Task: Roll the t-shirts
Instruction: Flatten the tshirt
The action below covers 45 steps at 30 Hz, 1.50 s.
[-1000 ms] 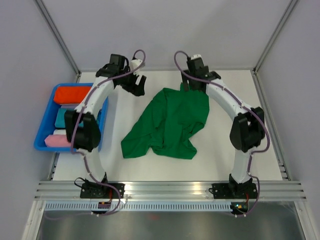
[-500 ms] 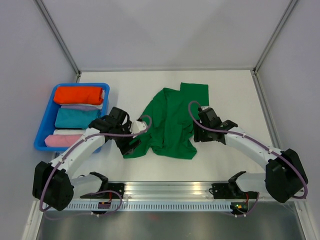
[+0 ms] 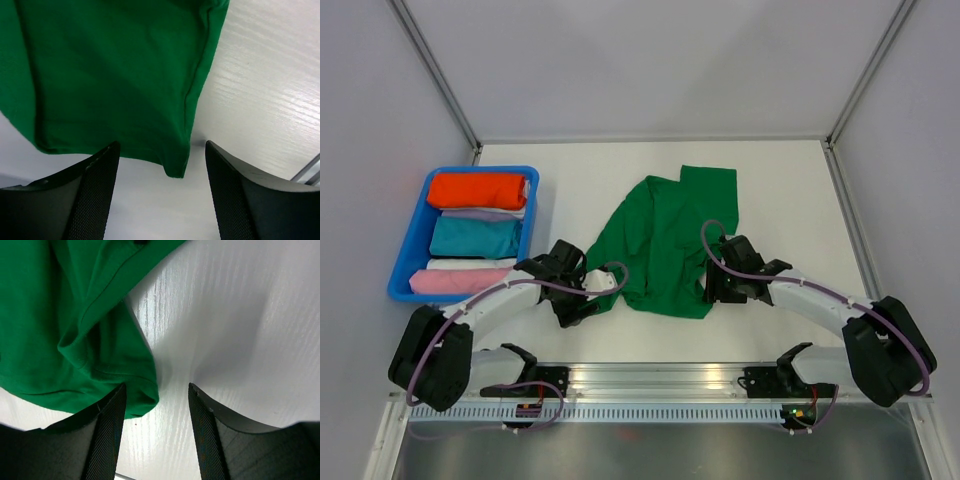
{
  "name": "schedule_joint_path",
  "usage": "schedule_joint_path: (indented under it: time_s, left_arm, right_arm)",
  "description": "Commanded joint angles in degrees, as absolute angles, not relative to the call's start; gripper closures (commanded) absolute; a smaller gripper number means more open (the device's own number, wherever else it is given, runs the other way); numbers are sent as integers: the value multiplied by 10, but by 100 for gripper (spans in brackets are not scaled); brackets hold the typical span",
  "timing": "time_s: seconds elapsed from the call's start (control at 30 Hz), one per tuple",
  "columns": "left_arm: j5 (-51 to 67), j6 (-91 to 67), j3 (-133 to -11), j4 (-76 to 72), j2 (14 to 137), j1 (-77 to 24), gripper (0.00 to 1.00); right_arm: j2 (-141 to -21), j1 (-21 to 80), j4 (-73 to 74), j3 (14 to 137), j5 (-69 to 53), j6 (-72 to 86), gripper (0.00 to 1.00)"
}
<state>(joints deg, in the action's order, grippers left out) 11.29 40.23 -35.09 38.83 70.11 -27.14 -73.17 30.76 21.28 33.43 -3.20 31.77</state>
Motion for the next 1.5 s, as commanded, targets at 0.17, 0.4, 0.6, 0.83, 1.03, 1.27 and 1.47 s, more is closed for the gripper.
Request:
schedule_joint_path:
  time_s: [0.17, 0.4, 0.6, 0.83, 1.03, 1.27, 1.47]
  left_arm:
    - [84, 423, -301, 298, 736, -275, 57]
    - [75, 386, -322, 297, 682, -275, 98]
    - [14, 377, -383, 324, 602, -272, 98]
    - [-46, 367, -614, 414, 592, -252, 98]
    - [-102, 371, -798, 488, 555, -249, 98]
    - [-141, 402, -914, 540, 533, -247, 98]
    - [-106, 399, -902, 498, 605, -246, 98]
  right_arm:
    - [-682, 309, 246, 354, -11, 312, 41]
    - [-739, 308, 154, 302, -80, 333, 43]
    - [-729, 307, 147, 357, -47, 332, 100]
    - [-575, 226, 326, 591, 89, 264, 100]
    - [-495, 218, 463, 789, 164, 230, 100]
    - [-448, 218, 544, 889, 203, 230, 100]
    - [-496, 218, 453, 849, 214, 202, 100]
